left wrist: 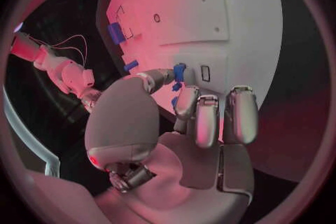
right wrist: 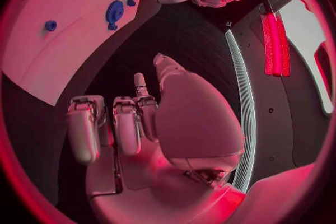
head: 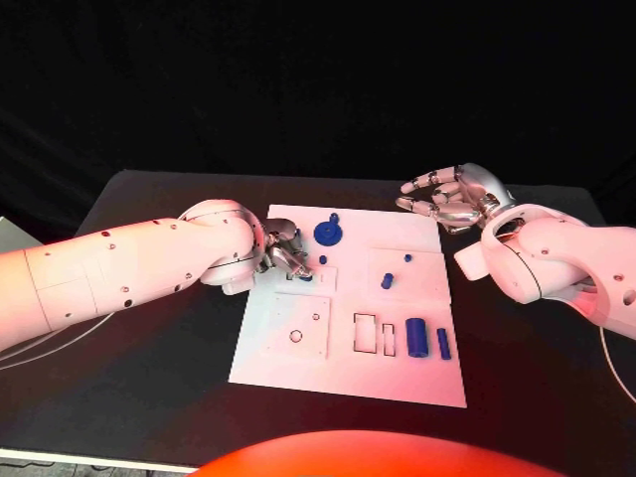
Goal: Assemble the parts on the task board
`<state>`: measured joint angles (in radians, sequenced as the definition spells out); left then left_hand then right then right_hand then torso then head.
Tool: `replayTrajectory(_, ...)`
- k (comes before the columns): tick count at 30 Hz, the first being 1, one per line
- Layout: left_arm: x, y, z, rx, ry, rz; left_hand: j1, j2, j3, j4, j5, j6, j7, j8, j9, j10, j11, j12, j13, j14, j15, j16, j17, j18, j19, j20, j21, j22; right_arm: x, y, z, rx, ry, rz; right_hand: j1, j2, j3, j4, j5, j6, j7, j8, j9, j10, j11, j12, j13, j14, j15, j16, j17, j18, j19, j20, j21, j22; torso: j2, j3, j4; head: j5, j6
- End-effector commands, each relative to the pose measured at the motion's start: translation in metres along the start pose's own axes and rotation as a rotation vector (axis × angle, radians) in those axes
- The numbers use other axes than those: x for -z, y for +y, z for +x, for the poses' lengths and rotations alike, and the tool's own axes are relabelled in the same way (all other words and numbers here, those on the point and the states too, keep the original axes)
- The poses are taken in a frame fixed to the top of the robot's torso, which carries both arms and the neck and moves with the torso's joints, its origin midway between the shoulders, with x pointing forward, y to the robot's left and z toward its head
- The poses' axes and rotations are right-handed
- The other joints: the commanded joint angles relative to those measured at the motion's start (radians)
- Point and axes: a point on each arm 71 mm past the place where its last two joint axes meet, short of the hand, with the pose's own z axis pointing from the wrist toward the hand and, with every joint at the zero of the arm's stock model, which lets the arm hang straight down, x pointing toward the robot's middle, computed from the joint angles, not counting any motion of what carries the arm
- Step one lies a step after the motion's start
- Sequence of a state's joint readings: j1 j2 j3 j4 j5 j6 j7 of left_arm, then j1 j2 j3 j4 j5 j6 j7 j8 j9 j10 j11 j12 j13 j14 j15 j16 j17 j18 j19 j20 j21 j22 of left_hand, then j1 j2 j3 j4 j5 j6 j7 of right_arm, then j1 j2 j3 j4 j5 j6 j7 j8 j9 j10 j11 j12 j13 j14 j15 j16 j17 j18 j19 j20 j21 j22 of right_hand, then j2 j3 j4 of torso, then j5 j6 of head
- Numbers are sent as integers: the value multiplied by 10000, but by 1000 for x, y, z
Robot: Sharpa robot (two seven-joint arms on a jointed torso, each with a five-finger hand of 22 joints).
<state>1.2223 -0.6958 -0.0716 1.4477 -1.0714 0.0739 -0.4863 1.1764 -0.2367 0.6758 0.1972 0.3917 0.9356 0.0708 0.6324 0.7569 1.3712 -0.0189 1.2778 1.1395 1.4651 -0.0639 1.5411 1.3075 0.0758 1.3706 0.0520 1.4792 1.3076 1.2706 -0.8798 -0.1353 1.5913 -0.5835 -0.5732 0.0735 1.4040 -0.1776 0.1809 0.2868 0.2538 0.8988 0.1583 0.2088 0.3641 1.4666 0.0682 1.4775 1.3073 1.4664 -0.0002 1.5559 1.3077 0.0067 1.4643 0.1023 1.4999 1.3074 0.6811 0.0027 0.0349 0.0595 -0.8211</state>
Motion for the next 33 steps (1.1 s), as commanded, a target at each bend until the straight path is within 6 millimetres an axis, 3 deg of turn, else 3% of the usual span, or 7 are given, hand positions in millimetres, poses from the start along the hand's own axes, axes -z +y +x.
replayTrajectory(1,-2,0,7,-109,704,-238,76,5,2042,-2051,31,173,-116,-24,-15,77,19,29,7,912,-54,42,2108,-195,74,12,60,329,0,1,2,14,136,-92,-80,20,38,-5,46,-63,17,48,3,142,90,-38,1795,909,40,-57,2096,137,634,60,-68,2097,0,3,-1,6,-18)
replayTrajectory(26,-13,-9,6,-272,1118,-590,4,-8,2012,-2014,112,212,-113,-67,-10,132,23,67,72,913,-54,43,2111,-197,74,6,61,335,0,2,3,6,162,-103,-80,20,38,-5,46,-63,17,48,3,142,90,-38,1795,909,40,-57,2096,137,634,60,-68,2097,-6,7,3,-34,-72)
replayTrajectory(33,-13,-8,4,-224,1004,-640,-272,-77,1421,-1815,-6,159,-190,-155,71,190,-18,44,76,909,-80,33,2092,-198,54,37,27,319,0,1,2,8,146,-109,-88,6,51,-15,54,-72,17,59,2,129,89,-52,1781,906,38,-64,2082,142,626,59,-87,2085,-5,1,2,-33,-70)
